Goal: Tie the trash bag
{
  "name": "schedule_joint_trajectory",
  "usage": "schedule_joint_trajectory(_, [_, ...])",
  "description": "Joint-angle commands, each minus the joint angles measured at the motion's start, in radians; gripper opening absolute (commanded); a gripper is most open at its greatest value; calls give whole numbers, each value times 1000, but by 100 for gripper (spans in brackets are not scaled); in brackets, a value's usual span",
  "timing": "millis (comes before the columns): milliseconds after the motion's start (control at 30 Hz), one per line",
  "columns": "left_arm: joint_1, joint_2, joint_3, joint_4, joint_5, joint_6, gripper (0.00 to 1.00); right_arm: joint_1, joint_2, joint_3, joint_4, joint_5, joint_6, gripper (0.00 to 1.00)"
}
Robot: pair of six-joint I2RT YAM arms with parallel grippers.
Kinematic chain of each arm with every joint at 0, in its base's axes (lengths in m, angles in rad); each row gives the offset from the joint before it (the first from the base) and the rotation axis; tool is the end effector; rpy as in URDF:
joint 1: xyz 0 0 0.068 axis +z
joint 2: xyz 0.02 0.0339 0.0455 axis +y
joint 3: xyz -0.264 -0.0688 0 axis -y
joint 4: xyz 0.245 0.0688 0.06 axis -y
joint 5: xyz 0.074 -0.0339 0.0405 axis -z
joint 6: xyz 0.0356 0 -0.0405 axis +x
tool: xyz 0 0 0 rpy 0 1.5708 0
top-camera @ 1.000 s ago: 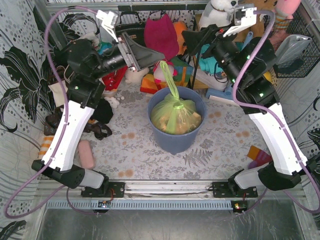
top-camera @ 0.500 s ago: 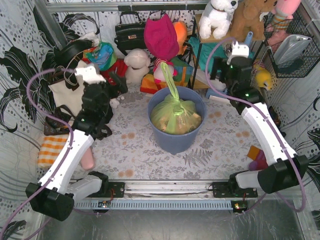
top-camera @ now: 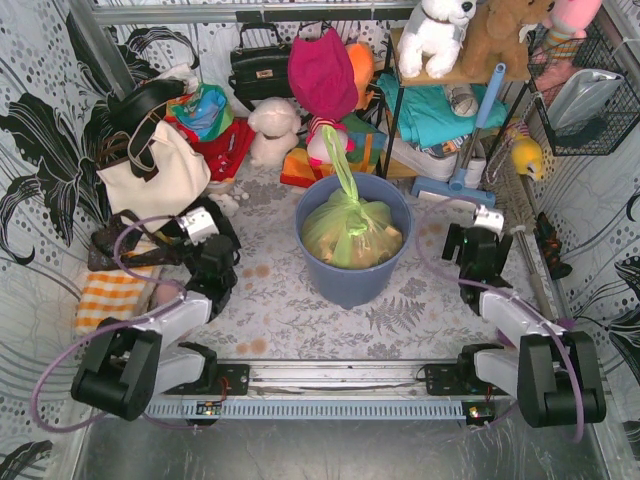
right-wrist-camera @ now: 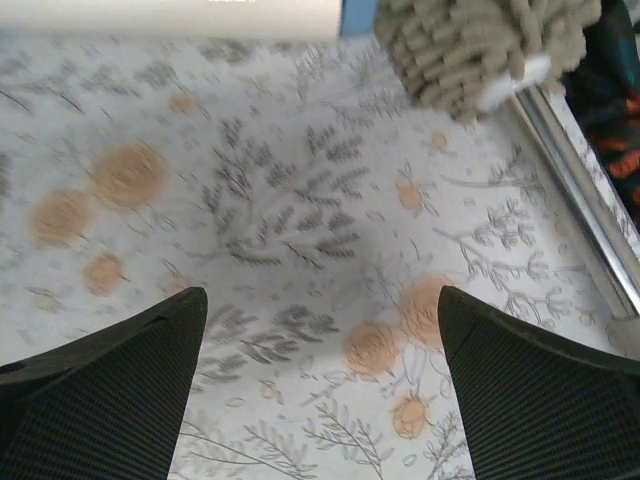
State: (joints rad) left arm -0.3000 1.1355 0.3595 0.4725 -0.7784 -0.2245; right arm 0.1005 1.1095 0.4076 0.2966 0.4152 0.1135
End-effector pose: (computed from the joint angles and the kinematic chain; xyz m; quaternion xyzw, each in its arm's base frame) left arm 0.2179 -0.0412 0.1944 -0.1964 0.7536 0.1533 0.6084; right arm 0.2266 0.0084 0.1955 0.1187 0.8163 -0.1136 0.5538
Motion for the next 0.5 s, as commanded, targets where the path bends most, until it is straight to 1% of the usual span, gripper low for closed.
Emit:
schedule_joint_trajectory(0, [9, 94, -93, 414, -96, 97, 99, -1, 49, -114, 388, 98, -73, 97])
schedule_joint_trajectory(67, [16, 151, -118, 505, -87, 124, 98, -1, 104, -141, 455, 83, -82, 97])
schedule_joint_trajectory(133, [32, 202, -119, 584, -40, 147, 98, 0, 148, -189, 585, 59, -90, 97])
schedule_joint_trajectory(200, [56, 216, -106, 574, 38, 131, 98, -2, 164, -190, 618, 27, -92, 97])
schedule_joint_trajectory(300, [95, 273, -150, 731, 200, 138, 98, -4, 216, -196, 734, -6, -130, 97])
schedule_joint_trajectory(333, [101, 285, -149, 735, 216, 149, 98, -4, 231, -186, 736, -33, -138, 97])
schedule_joint_trajectory(367, [103, 274, -142, 695, 251, 138, 98, -4, 246, -178, 750, -54, -142, 97])
schedule_joint_trajectory(467, [134, 282, -154, 728, 373, 148, 98, -7, 306, -172, 824, -109, -164, 97])
